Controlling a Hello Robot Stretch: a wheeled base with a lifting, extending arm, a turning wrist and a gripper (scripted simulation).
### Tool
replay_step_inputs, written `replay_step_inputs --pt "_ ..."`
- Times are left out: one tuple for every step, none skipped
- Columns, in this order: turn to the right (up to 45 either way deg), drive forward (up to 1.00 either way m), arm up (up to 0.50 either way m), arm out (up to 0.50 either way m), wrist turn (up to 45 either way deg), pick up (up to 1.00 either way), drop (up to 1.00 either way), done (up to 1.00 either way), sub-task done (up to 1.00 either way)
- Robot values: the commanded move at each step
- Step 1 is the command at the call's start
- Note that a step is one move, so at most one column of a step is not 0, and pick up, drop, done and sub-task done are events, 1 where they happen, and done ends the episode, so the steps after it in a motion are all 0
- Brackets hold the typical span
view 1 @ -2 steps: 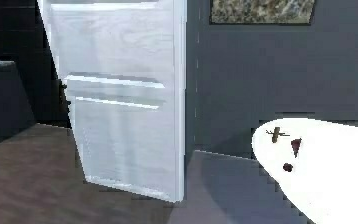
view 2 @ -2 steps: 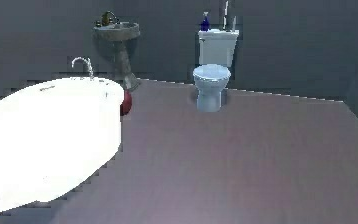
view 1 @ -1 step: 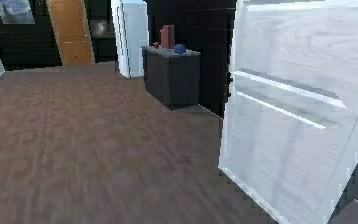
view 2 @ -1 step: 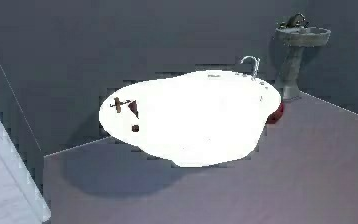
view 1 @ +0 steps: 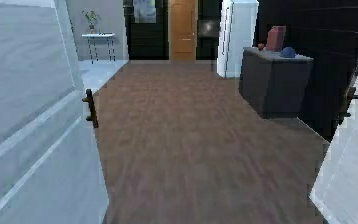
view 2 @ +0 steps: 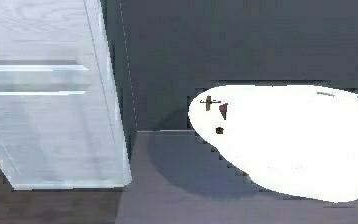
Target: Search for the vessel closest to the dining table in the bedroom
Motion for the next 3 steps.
replay_step_inputs --pt "0.0 1.00 0.00 0.00 0.0 0.00 0.00 0.00 0.00" --pt "-3.0 0.00 0.00 0.00 0.0 0.00 0.00 0.00 0.00" --pt "0.0 0.50 0.00 0.00 0.0 0.00 0.00 0.00 0.00"
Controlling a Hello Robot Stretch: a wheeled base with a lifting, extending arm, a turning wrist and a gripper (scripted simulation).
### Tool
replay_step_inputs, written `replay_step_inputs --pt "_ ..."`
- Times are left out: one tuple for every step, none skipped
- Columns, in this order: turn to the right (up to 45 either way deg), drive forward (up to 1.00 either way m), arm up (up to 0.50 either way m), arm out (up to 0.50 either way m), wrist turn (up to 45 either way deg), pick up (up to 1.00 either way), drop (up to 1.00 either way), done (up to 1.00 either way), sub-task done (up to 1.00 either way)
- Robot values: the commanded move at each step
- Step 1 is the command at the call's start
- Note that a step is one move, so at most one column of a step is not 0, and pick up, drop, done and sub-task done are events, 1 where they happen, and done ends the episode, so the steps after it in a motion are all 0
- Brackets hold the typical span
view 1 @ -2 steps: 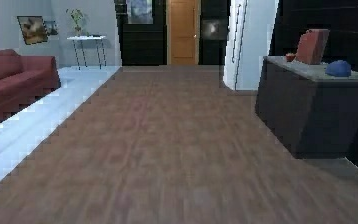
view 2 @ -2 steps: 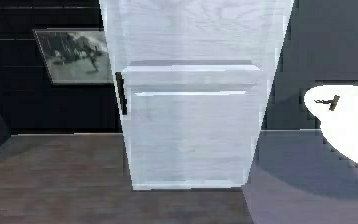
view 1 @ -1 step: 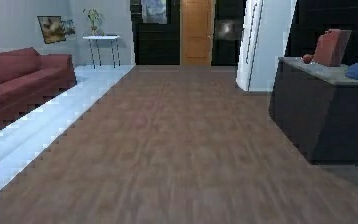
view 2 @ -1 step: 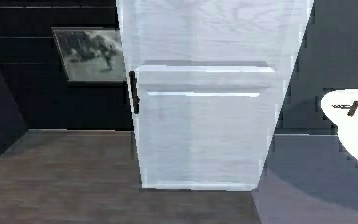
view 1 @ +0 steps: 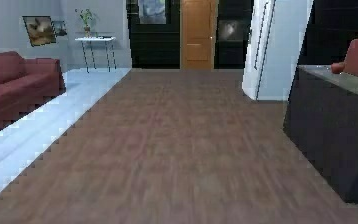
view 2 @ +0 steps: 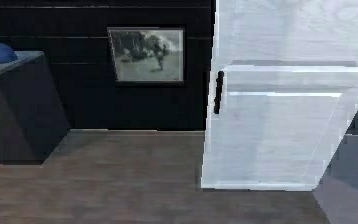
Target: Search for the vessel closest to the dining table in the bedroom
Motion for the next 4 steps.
replay_step_inputs --pt "-45.0 0.00 0.00 0.00 0.0 0.00 0.00 0.00 0.00" --pt "-24.0 0.00 0.00 0.00 0.0 0.00 0.00 0.00 0.00" --pt "0.0 0.15 0.00 0.00 0.0 0.00 0.00 0.00 0.00" --pt "0.0 0.90 0.00 0.00 0.0 0.00 0.00 0.00 0.00"
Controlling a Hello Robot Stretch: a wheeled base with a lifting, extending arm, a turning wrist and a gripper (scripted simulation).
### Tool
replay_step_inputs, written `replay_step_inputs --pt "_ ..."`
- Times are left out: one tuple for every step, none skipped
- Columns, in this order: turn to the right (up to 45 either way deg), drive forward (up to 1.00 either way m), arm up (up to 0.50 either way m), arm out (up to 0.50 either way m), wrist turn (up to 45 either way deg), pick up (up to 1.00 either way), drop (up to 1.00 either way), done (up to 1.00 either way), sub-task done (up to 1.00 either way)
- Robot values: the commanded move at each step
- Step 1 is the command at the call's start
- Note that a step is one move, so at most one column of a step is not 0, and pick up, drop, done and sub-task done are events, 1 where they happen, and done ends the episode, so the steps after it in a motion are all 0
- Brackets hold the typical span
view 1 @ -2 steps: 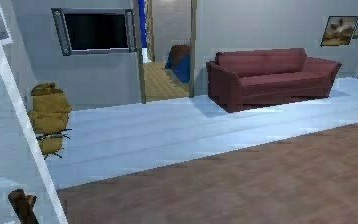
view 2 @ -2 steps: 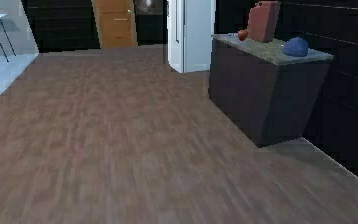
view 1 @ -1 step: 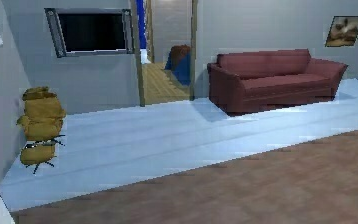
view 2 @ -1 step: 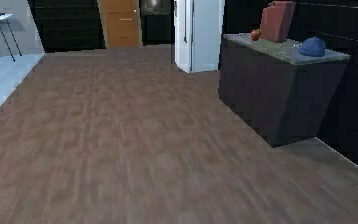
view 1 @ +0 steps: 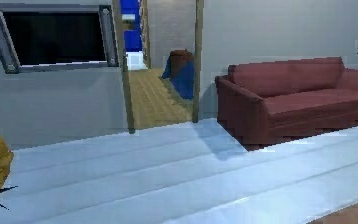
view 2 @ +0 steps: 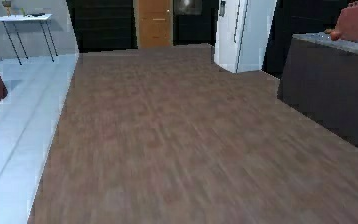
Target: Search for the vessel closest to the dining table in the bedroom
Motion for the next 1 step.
replay_step_inputs --pt "-3.0 0.00 0.00 0.00 0.0 0.00 0.00 0.00 0.00"
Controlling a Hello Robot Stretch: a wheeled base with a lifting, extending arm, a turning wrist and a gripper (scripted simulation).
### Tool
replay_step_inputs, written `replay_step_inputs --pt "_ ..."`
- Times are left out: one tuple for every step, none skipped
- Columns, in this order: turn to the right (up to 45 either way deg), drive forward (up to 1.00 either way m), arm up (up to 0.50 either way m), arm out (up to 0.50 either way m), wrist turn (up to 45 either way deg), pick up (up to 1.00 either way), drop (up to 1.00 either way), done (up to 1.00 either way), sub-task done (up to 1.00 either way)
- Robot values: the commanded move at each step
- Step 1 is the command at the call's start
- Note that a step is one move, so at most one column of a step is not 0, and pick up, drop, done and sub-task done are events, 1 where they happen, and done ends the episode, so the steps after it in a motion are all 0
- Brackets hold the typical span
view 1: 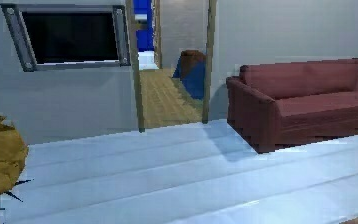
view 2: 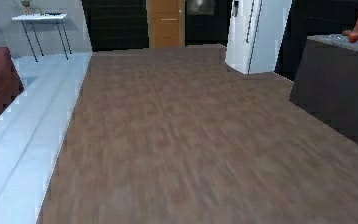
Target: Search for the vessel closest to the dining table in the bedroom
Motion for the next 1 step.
replay_step_inputs --pt "0.0 1.00 0.00 0.00 0.0 0.00 0.00 0.00 0.00"
